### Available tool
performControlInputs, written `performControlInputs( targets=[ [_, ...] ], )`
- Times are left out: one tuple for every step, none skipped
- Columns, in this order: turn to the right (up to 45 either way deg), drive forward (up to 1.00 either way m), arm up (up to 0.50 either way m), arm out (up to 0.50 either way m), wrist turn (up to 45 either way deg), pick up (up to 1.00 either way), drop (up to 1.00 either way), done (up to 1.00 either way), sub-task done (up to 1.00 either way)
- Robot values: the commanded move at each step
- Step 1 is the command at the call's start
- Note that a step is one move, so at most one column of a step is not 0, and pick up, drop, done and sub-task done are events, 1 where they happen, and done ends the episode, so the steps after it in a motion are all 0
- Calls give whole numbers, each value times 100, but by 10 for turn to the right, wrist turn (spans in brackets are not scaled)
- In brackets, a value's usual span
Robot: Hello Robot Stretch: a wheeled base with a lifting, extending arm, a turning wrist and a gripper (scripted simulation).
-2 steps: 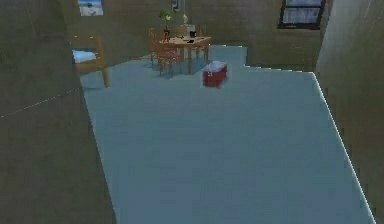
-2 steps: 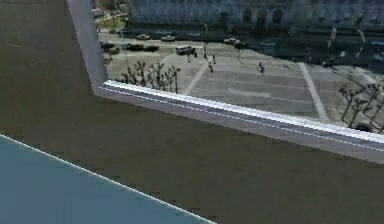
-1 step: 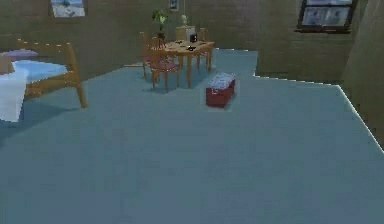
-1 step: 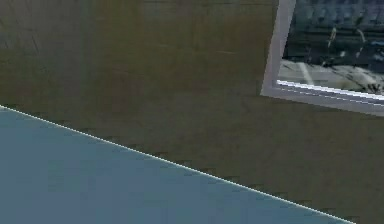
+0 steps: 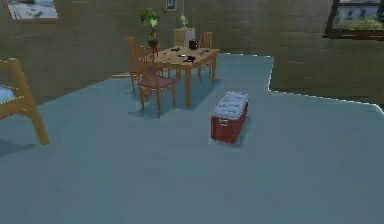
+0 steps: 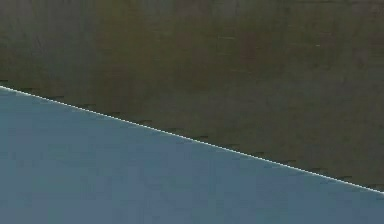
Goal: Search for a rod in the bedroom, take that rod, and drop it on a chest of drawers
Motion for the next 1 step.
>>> performControlInputs(
  targets=[
    [0, 100, 0, 0, 0, 0, 0, 0, 0]
  ],
)
